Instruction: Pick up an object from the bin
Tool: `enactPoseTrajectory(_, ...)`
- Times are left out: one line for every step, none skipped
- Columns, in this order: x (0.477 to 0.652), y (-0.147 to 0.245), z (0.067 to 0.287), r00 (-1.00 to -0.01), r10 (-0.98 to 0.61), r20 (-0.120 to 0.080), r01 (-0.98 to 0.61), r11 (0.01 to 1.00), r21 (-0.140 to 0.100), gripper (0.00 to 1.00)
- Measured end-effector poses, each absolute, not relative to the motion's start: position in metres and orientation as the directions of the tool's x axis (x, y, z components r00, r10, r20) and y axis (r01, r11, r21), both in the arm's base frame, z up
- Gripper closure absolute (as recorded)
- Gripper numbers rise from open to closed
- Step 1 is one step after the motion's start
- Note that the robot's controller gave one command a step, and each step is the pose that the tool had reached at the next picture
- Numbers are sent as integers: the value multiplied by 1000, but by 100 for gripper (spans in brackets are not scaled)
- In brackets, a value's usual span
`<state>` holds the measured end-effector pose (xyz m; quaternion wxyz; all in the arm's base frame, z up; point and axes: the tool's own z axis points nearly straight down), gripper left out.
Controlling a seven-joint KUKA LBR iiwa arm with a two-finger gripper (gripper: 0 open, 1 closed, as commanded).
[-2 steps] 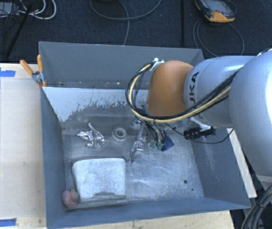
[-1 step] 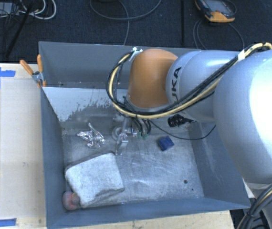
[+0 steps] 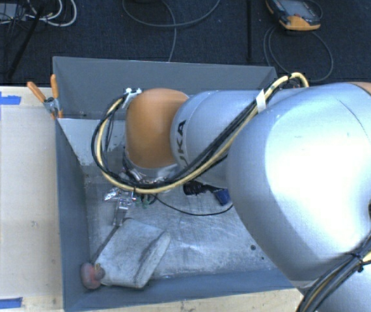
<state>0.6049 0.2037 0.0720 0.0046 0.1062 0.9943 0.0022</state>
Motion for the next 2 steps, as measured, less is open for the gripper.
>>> enactPoseTrajectory(606,202,74,-977,212,-8,212,977,5,100)
enactPoseTrajectory(613,187,235,-975,222,-8,222,975,4,100)
